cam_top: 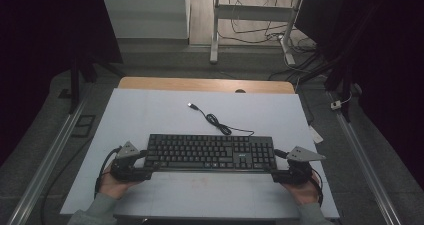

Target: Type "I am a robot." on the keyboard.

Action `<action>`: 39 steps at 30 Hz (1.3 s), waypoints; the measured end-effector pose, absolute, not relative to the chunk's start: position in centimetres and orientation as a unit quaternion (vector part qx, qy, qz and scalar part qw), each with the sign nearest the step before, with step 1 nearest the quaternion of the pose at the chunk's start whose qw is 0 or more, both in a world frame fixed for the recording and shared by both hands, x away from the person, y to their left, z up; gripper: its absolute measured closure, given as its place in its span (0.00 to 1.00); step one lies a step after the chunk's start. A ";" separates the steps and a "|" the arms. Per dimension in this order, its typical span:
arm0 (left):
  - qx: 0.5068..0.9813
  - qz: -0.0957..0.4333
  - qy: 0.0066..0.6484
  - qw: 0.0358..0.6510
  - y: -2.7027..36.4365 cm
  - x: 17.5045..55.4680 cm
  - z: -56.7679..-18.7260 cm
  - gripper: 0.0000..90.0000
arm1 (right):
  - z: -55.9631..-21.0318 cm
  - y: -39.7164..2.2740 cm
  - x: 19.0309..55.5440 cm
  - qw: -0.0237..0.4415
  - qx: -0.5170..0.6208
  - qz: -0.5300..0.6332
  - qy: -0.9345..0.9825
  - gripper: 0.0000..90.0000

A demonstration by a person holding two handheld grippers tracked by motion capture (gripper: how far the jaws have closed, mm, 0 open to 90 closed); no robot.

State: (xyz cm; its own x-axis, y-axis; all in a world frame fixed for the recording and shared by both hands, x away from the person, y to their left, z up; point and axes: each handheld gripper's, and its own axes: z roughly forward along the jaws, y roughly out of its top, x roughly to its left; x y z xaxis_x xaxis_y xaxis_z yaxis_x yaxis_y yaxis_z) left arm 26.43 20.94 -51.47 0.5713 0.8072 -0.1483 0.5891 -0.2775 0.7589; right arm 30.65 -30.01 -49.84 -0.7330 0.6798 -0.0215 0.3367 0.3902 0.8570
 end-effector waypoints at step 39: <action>0.787 0.152 0.443 0.402 20.7 26.7 -51.6 0.32 | -49.1 -24.8 30.9 0.176 0.294 0.470 0.813 0.41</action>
State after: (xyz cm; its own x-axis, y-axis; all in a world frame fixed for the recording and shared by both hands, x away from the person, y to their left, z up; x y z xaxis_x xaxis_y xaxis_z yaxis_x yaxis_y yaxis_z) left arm 26.66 20.68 -51.58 0.5619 0.8190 -0.1164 0.5747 -0.2853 0.7670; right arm 30.94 -24.83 -49.12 -0.7648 0.6442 -0.0101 0.3124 0.3845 0.8686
